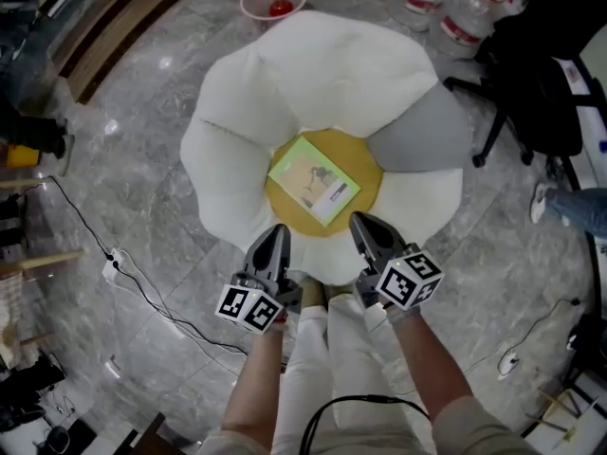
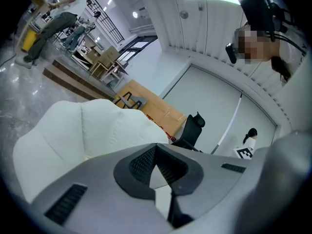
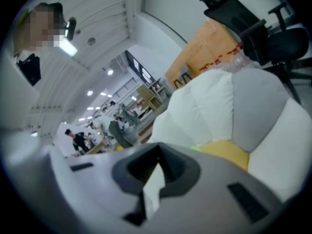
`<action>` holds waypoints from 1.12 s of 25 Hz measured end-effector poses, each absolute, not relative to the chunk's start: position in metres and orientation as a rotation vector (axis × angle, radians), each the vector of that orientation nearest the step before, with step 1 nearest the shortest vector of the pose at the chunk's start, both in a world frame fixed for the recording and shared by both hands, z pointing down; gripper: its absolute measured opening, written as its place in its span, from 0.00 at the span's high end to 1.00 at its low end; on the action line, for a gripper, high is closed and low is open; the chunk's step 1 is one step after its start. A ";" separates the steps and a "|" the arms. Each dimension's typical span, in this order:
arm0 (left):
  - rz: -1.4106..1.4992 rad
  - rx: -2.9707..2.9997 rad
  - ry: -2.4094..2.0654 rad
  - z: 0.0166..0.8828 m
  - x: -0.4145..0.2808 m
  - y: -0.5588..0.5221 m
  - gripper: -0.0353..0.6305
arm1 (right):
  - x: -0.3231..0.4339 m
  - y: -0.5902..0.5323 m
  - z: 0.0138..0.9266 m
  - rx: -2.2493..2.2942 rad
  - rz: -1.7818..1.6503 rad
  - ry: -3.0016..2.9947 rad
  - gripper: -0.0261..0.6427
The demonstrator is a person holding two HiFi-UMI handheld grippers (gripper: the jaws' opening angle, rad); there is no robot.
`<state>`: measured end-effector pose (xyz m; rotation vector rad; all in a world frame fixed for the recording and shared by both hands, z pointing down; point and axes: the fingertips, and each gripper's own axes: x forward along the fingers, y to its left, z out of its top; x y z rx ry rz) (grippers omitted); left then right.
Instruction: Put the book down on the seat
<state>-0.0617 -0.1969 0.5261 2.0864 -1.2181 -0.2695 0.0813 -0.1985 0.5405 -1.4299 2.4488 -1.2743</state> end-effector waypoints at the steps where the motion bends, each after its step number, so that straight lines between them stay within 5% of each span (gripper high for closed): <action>1: -0.273 2.088 -1.233 0.520 -0.067 -0.197 0.91 | 0.083 -0.198 0.534 -1.423 -1.261 2.465 0.94; 28: -0.263 2.236 -1.158 0.341 -0.078 -0.192 0.91 | 0.099 -0.180 0.347 -1.379 -0.999 2.699 0.94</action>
